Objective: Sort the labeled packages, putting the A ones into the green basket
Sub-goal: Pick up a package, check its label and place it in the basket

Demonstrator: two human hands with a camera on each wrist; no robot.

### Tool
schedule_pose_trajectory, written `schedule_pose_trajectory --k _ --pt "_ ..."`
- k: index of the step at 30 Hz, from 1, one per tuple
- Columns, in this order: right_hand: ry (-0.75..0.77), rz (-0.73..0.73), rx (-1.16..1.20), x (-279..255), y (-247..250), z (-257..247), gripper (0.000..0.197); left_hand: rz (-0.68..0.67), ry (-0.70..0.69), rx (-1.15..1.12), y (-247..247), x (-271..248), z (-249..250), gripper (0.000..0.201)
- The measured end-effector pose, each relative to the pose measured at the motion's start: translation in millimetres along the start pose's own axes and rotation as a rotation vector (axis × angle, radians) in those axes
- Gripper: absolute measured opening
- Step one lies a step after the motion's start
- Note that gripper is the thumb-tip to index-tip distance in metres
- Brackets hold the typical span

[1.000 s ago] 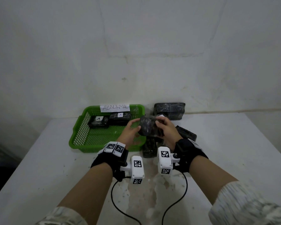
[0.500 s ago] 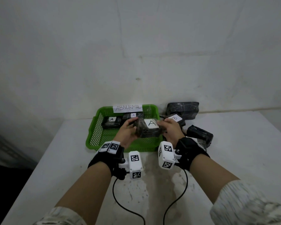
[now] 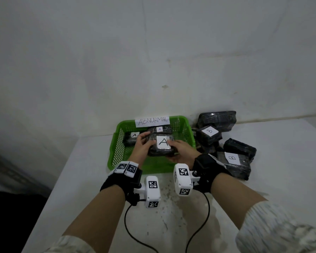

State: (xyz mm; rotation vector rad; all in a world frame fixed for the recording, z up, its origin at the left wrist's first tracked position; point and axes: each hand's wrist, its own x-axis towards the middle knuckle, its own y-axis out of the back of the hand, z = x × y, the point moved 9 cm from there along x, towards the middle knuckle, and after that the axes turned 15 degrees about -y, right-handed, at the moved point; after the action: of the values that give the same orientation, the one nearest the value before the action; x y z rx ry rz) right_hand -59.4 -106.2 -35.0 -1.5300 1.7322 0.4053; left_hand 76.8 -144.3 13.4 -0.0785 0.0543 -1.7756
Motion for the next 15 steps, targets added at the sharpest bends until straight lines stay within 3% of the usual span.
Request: schedule_pose_trajectory --k 2,4,7,11,15 --pt "-0.018 0.030 -0.008 10 -7 2 0.031 0.026 -0.053 0.325 26 7 -2 0.032" --pt "-0.063 0.057 0.017 22 -13 4 0.023 0.140 -0.082 0.545 61 9 -4 0.032" --pt "-0.130 0.085 0.033 42 -27 3 0.028 0.308 -0.062 0.783 110 9 -11 0.031" --pt "-0.152 0.169 -0.007 65 -48 -7 0.028 0.386 0.032 0.925 143 15 -27 0.041" --pt "-0.193 0.180 -0.131 89 -67 -5 0.036 0.368 0.124 0.862 158 30 -50 0.041"
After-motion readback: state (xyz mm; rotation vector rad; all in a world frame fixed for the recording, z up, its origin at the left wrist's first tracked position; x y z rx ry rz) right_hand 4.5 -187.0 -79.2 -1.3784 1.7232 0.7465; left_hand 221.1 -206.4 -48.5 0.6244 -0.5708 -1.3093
